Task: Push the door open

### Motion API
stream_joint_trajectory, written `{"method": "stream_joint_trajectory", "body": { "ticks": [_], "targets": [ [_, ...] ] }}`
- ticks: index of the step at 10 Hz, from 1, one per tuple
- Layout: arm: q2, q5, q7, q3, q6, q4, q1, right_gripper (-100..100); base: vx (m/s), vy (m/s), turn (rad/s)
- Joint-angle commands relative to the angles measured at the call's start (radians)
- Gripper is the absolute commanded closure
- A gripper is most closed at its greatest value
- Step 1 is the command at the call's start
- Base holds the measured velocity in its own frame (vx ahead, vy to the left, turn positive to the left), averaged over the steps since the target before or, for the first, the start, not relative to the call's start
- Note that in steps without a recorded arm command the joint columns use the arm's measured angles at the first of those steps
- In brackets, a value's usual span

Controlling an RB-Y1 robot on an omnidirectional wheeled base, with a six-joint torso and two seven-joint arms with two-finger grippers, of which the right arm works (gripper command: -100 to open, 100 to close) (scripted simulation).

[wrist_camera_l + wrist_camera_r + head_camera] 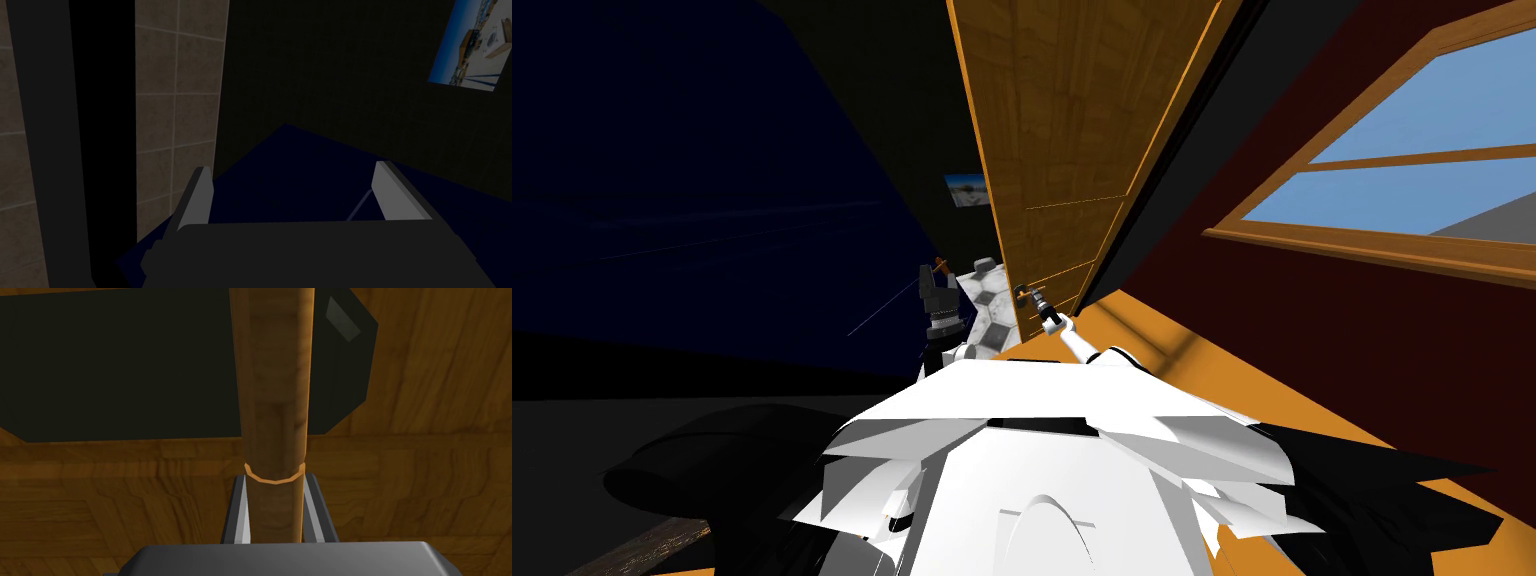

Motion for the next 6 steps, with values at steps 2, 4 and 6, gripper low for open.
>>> {"method": "stream_joint_trajectory", "body": {
  "ticks": [2, 4, 6],
  "targets": [
    [-0.001, 0.001, 0.001, 0.002, 0.001, 0.003, 0.004, 100, -0.004, -0.005, 0.008],
    [-0.001, 0.001, 0.001, 0.002, 0.001, 0.003, 0.004, 100, 0.000, 0.000, 0.000],
    [-0.012, -0.003, 0.006, -0.016, 0.001, 0.003, -0.001, 100, 0.098, 0.121, -0.035]
  ]
}}
